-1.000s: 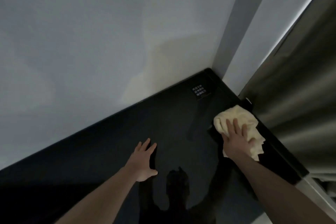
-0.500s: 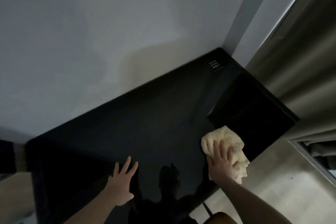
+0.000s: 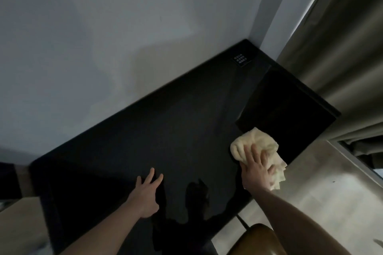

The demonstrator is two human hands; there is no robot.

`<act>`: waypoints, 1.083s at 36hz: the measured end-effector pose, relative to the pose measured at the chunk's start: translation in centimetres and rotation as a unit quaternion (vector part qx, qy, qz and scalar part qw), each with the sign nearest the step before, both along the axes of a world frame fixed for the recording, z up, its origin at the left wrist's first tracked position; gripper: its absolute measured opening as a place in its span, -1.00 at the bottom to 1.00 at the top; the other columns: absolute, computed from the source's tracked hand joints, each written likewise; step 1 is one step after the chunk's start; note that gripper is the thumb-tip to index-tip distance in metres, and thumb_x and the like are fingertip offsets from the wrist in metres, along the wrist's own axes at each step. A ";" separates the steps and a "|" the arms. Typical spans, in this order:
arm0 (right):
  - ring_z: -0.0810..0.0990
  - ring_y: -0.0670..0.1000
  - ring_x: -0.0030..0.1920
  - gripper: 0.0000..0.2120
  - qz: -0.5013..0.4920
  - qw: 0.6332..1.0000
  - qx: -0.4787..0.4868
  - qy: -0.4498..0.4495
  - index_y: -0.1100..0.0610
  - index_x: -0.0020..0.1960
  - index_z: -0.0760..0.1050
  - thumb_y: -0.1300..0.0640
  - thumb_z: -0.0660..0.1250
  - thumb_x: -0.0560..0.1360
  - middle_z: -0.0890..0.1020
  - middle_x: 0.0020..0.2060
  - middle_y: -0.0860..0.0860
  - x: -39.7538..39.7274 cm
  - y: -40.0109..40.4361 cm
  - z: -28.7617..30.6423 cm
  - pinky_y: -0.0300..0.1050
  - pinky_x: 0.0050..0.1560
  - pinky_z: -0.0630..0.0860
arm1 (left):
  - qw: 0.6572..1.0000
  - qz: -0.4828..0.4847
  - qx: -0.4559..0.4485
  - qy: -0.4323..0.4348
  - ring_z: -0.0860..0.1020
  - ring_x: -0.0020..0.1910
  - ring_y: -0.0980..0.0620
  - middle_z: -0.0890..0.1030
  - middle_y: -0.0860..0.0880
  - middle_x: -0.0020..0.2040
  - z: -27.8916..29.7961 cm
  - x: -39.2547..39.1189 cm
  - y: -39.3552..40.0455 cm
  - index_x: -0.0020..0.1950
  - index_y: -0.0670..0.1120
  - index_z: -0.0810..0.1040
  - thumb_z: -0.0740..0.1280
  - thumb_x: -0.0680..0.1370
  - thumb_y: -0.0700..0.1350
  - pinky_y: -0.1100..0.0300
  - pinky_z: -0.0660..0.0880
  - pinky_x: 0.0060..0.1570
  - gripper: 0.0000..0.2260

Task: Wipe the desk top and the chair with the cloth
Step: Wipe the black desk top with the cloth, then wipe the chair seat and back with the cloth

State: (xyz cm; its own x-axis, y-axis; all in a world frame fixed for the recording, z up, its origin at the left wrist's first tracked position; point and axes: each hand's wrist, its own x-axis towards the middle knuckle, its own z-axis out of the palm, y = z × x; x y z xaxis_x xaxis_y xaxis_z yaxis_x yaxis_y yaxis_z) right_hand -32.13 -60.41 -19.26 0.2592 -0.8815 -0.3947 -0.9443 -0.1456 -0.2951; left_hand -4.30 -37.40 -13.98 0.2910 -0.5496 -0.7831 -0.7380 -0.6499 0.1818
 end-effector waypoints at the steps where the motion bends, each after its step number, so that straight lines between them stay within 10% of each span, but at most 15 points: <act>1: -0.25 0.12 0.62 -0.49 0.003 1.000 0.003 -0.001 -0.23 0.62 0.02 -0.10 0.04 0.70 0.01 0.64 -0.10 -0.1 0.7 0.2 0.45 0.50 -0.24 | 1.000 -0.007 0.007 0.004 -0.19 0.62 -0.23 -0.35 0.08 0.62 0.3 -0.3 0.2 0.65 0.18 -0.15 0.34 0.56 -0.20 0.01 0.34 0.46 -0.14; 11: -0.14 0.11 0.63 -0.52 0.021 0.994 0.008 -0.111 -0.13 0.60 0.17 0.05 0.12 0.71 0.13 0.62 -0.06 -1.9 17.5 1.1 0.26 0.56 0.00 | 0.998 -0.044 0.013 0.038 -0.20 0.63 -0.08 -0.29 0.12 0.63 1.6 -7.3 11.6 0.66 0.14 -0.02 0.30 0.60 -0.11 -0.04 0.15 0.56 -0.27; 21: 0.48 0.16 0.37 -0.57 -0.042 0.971 0.055 -0.228 0.05 0.53 0.34 0.07 0.21 0.67 0.48 0.43 0.04 -6.4 37.8 2.7 -0.05 0.20 0.40 | 0.992 -0.122 0.018 -0.022 -0.17 0.63 -0.13 -0.30 0.06 0.64 1.3 -12.6 29.2 0.67 0.06 -0.11 0.27 0.57 -0.18 -0.03 0.05 0.58 -0.21; 26: 0.57 -0.31 0.10 -0.72 -0.155 0.937 0.100 -0.295 -0.19 0.37 0.43 -0.04 0.19 0.67 0.61 0.13 -0.24 -11.2 45.0 4.7 -0.50 0.02 0.36 | 0.986 -0.157 0.003 -0.061 -0.18 0.63 -0.15 -0.26 -0.01 0.65 1.0 -16.2 33.4 0.67 -0.01 -0.05 0.27 0.55 -0.15 -0.08 -0.03 0.59 -0.24; 35: 0.62 0.06 0.09 -0.57 -0.250 0.932 0.094 -0.245 -0.14 0.34 0.45 -0.26 0.13 0.55 0.66 0.05 -0.07 -23.1 47.8 1.8 -0.01 0.12 0.50 | 0.992 -0.125 -0.013 -0.021 -0.14 0.64 -0.13 -0.16 0.01 0.67 -2.0 -24.0 35.1 0.65 -0.01 0.07 0.30 0.57 -0.08 0.03 0.00 0.59 -0.31; 39: 0.60 -0.03 -0.15 -0.76 -0.261 0.940 0.057 -0.213 -0.16 0.29 0.44 0.03 0.20 0.65 0.61 -0.06 -0.07 -28.1 45.8 1.8 -0.12 -0.13 0.42 | 0.996 -0.088 -0.005 -0.011 -0.10 0.64 -0.15 -0.13 0.01 0.67 -4.2 -27.5 34.8 0.64 0.00 0.13 0.30 0.56 -0.08 0.04 0.02 0.58 -0.33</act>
State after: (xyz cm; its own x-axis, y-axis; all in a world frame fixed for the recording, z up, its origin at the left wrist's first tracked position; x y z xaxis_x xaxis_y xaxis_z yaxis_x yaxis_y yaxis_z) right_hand -60.27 -14.65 -17.47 -0.0415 -0.8901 -0.4538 -0.6712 0.3613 -0.6472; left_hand -31.78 -2.63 -18.13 0.2059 -0.6013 -0.7720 -0.8442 -0.5082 0.1706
